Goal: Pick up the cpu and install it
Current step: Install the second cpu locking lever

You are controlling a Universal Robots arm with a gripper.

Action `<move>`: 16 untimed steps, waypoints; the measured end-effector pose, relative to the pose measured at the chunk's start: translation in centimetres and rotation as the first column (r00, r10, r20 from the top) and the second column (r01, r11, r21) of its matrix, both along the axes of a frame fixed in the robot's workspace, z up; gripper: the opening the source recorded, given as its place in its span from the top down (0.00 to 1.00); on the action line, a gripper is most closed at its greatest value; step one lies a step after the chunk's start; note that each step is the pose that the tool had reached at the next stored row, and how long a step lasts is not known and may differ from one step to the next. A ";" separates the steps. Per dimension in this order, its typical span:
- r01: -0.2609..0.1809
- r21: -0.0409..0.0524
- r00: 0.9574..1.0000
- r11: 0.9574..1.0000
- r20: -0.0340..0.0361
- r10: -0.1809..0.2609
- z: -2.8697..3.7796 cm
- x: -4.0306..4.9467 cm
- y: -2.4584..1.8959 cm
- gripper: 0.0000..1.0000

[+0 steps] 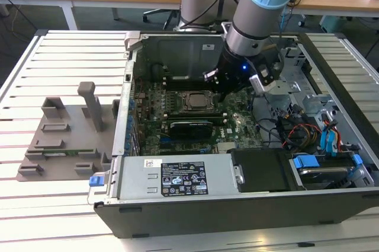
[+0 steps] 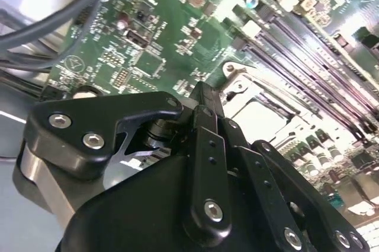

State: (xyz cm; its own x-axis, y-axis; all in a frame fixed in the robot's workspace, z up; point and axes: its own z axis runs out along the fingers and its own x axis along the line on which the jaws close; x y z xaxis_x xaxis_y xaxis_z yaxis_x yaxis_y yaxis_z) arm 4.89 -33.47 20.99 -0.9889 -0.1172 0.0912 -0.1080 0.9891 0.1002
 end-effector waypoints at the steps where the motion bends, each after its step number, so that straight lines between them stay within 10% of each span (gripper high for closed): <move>1: 0.000 -0.002 1.000 1.000 -0.001 0.000 0.00 0.10 0.12 0.89; 2: 0.000 -0.008 1.000 1.000 -0.001 0.000 0.04 0.20 0.33 0.89; 5: 0.000 -0.078 1.000 0.997 -0.001 0.000 0.83 0.20 0.48 0.89; 6: 0.000 -0.085 1.000 0.996 -0.001 0.000 1.01 0.17 0.50 0.89; 16: 0.001 -0.085 1.000 0.996 -0.001 -0.001 3.88 -0.18 0.79 0.89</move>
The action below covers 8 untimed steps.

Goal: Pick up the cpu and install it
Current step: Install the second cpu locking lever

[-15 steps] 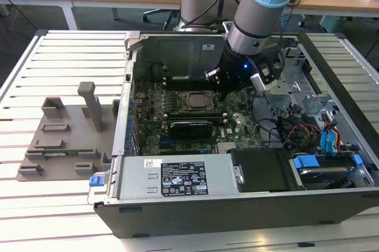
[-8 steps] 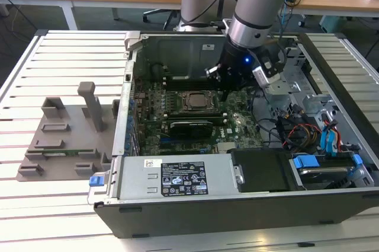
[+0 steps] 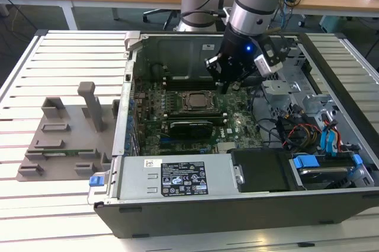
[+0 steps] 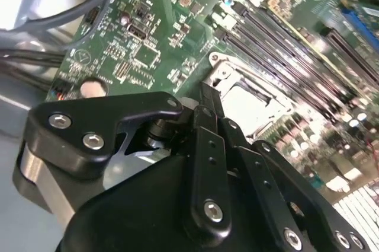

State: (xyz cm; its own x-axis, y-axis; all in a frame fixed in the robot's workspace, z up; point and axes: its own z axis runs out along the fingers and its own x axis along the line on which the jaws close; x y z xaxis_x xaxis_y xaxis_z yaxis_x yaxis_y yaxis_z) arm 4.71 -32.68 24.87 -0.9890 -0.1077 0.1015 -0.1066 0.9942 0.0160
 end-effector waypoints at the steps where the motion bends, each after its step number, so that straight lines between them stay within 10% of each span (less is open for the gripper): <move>1: 0.000 0.000 1.000 1.000 0.000 0.000 0.41 -0.01 0.00 0.89; 8: 0.000 -0.003 1.000 1.000 0.001 0.000 1.87 -0.50 0.02 0.89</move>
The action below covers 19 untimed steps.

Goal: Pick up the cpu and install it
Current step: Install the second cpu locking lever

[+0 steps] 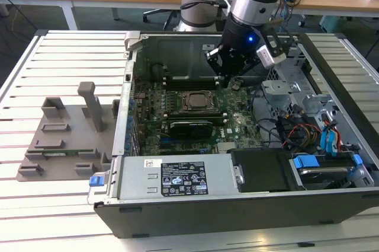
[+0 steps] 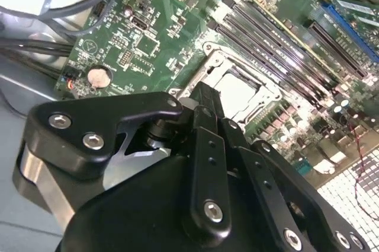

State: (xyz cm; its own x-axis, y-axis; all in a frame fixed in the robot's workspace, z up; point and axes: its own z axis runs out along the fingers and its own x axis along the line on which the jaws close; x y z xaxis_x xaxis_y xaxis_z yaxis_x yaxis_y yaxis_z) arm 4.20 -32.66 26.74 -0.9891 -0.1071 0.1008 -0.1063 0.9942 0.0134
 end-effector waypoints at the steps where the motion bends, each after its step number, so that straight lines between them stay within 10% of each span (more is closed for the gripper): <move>1: 0.000 0.000 1.000 1.000 0.002 0.000 0.01 -0.46 0.00 0.89; 9: 0.000 0.000 1.000 1.000 0.014 0.000 0.47 -1.84 0.00 0.89; 16: 0.000 -0.002 0.999 1.000 0.045 0.000 0.74 -3.73 0.01 0.89; 18: 0.000 -0.002 0.997 1.000 0.081 0.000 1.34 -5.40 0.01 0.89; 19: 0.000 -0.002 0.997 1.000 0.082 0.000 3.09 -5.40 0.01 0.89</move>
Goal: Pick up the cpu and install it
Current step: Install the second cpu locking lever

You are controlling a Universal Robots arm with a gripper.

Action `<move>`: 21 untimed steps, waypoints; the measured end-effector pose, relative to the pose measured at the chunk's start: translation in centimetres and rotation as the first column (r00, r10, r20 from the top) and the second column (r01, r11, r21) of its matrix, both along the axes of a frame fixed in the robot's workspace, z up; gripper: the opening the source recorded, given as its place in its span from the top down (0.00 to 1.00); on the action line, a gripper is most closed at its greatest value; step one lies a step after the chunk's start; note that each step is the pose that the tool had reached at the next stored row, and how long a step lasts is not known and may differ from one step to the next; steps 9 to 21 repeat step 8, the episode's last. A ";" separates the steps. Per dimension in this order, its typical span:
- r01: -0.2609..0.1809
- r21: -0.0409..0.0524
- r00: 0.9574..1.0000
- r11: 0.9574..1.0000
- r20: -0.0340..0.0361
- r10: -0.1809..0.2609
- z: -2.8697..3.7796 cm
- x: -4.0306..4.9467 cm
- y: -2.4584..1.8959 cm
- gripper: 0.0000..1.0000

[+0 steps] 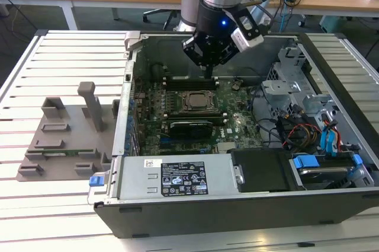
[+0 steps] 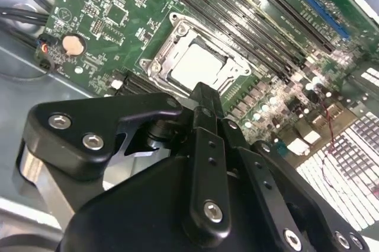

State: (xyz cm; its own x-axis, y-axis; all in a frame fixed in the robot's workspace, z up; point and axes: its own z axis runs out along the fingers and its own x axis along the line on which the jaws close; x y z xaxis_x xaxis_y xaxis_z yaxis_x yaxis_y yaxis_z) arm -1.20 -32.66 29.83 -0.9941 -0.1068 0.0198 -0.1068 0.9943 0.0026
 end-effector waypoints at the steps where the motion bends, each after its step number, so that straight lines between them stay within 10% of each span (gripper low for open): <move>1: 0.000 0.000 1.000 1.000 0.000 0.000 0.23 0.00 0.00 0.89; 21: 0.000 0.000 1.000 1.000 0.000 0.000 0.30 0.00 0.00 0.89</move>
